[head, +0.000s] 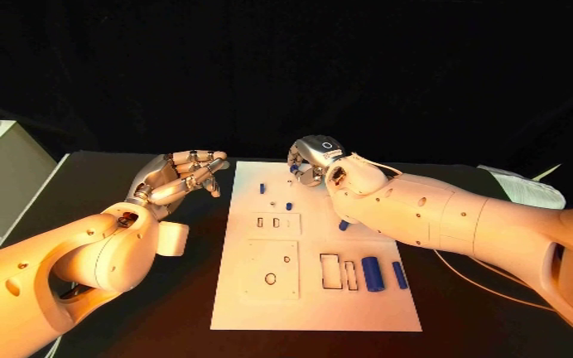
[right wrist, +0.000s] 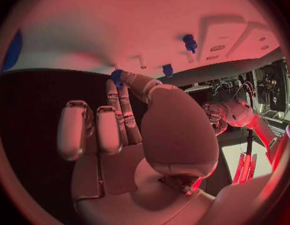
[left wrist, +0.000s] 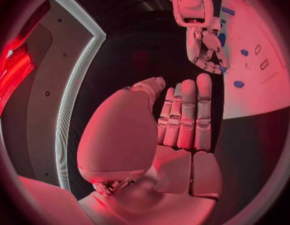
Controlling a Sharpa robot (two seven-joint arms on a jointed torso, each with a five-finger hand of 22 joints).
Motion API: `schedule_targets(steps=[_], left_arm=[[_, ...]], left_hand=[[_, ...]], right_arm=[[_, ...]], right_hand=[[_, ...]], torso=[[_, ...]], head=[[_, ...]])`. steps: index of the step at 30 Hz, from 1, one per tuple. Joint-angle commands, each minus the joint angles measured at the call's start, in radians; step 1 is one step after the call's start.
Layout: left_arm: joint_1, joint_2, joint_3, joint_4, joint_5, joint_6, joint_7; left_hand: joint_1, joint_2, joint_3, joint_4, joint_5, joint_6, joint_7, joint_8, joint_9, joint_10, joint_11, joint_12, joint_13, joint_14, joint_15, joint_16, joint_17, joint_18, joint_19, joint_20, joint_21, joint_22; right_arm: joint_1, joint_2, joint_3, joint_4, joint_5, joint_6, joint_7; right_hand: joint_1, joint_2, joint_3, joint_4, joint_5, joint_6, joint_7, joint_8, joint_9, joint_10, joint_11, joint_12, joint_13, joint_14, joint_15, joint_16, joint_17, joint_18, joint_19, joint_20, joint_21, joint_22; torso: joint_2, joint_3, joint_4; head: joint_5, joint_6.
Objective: Assemble the parts on the task board
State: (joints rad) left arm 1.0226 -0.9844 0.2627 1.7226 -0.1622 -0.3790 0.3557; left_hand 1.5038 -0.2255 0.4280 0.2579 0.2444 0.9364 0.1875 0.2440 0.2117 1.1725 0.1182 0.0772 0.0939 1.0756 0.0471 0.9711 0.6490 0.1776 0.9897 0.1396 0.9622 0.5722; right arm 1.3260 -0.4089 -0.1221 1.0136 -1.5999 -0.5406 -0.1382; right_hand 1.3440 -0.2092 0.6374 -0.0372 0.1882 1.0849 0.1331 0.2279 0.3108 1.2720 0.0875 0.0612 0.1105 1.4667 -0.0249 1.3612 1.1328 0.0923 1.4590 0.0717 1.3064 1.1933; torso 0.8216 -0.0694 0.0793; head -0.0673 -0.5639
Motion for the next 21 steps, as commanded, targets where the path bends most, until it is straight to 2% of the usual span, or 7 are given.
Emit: schedule_targets(steps=[1,12,16,17,19,20,21], left_arm=[[0.001,0.002,0.001,0.002,-0.004,0.014,0.004],[0.001,0.0,0.002,0.002,-0.005,0.014,0.004],[0.001,0.0,0.002,0.001,-0.005,0.014,0.003],[0.001,-0.001,0.002,0.001,-0.005,0.014,0.003],[0.001,-0.001,0.002,0.001,-0.005,0.013,0.002],[0.001,-0.001,0.002,0.001,-0.005,0.013,0.002],[0.001,-0.001,0.002,0.001,-0.005,0.013,0.002]], left_hand=[[-0.009,0.001,0.005,-0.002,-0.004,-0.007,0.001,0.006,0.001,-0.002,0.002,0.004,0.002,-0.002,0.0,0.004,0.001,0.006,-0.006,0.002,0.006,0.001],[-0.008,0.002,0.008,-0.004,-0.004,-0.007,0.001,0.008,0.003,-0.003,0.002,0.005,0.003,-0.003,0.0,0.007,0.001,0.006,-0.01,0.002,0.013,0.006],[-0.008,0.002,0.008,-0.004,-0.004,-0.007,0.001,0.008,0.003,-0.003,0.002,0.005,0.003,-0.003,0.0,0.007,0.001,0.006,-0.01,0.002,0.013,0.006],[-0.008,0.001,0.009,-0.004,-0.004,-0.007,0.001,0.008,0.003,-0.003,0.002,0.005,0.003,-0.003,0.0,0.007,0.001,0.006,-0.011,0.002,0.013,0.006],[-0.008,0.001,0.009,-0.004,-0.004,-0.007,0.001,0.008,0.003,-0.003,0.002,0.005,0.003,-0.003,0.0,0.007,0.001,0.006,-0.011,0.002,0.014,0.006],[-0.008,0.001,0.009,-0.004,-0.004,-0.007,0.001,0.008,0.003,-0.003,0.002,0.005,0.003,-0.003,0.0,0.007,0.001,0.006,-0.011,0.002,0.014,0.006],[-0.008,0.001,0.009,-0.004,-0.004,-0.007,0.001,0.008,0.003,-0.003,0.002,0.005,0.003,-0.003,0.0,0.007,0.001,0.006,-0.011,0.002,0.014,0.006]], right_arm=[[0.0,0.001,0.0,0.002,0.003,0.035,0.011],[0.0,-0.003,-0.001,-0.005,-0.001,0.053,0.002],[0.0,-0.002,-0.002,-0.012,0.006,0.047,0.008],[0.0,-0.001,-0.002,-0.014,0.007,0.045,0.01],[0.0,-0.001,-0.002,-0.016,0.009,0.039,0.015],[0.0,-0.001,-0.002,-0.016,0.01,0.037,0.016],[0.0,-0.002,-0.002,-0.016,0.011,0.034,0.018]], right_hand=[[-0.009,0.003,0.0,0.0,-0.002,-0.006,0.0,-0.006,0.002,0.024,-0.029,0.002,0.047,0.031,0.0,0.004,-0.001,-0.016,-0.003,0.0,0.005,0.001],[-0.019,-0.005,-0.003,0.004,-0.003,-0.018,0.002,-0.012,0.003,0.01,-0.026,-0.001,0.046,0.029,0.002,0.003,-0.008,-0.015,-0.005,0.003,0.001,-0.003],[-0.066,-0.052,-0.018,0.028,-0.011,-0.11,0.032,-0.065,-0.007,-0.119,0.01,-0.003,0.013,0.013,0.032,-0.021,-0.058,-0.006,-0.029,0.026,-0.041,-0.054],[-0.067,-0.056,-0.024,0.029,-0.018,-0.123,0.032,-0.073,-0.009,-0.137,0.013,-0.002,0.007,0.011,0.034,-0.025,-0.066,-0.002,-0.035,0.029,-0.056,-0.072],[-0.052,-0.049,-0.108,0.035,-0.044,-0.171,0.029,-0.102,-0.018,-0.237,0.016,0.001,-0.022,-0.002,0.037,-0.05,-0.113,0.011,-0.056,0.037,-0.111,-0.136],[0.01,0.006,-0.273,0.057,-0.047,-0.181,0.015,-0.113,-0.02,-0.277,0.02,0.012,-0.041,-0.002,0.049,-0.055,-0.129,0.013,-0.053,0.043,-0.13,-0.151],[0.032,0.004,-0.337,0.077,-0.051,-0.191,0.012,-0.122,-0.024,-0.302,0.029,0.0,-0.045,-0.003,0.046,-0.057,-0.137,0.015,-0.053,0.045,-0.139,-0.159]], torso=[[0.0,0.0004,-0.0009],[0.001,0.0003,-0.0007],[0.001,0.0001,-0.0019],[0.001,0.0005,-0.002],[0.001,0.0005,-0.0019],[0.001,0.0004,-0.0019],[0.001,0.0006,-0.0016]], head=[[0.003,-0.002],[0.002,-0.003],[0.003,-0.001],[0.003,-0.001],[0.003,-0.001],[0.003,-0.001],[0.003,-0.001]])
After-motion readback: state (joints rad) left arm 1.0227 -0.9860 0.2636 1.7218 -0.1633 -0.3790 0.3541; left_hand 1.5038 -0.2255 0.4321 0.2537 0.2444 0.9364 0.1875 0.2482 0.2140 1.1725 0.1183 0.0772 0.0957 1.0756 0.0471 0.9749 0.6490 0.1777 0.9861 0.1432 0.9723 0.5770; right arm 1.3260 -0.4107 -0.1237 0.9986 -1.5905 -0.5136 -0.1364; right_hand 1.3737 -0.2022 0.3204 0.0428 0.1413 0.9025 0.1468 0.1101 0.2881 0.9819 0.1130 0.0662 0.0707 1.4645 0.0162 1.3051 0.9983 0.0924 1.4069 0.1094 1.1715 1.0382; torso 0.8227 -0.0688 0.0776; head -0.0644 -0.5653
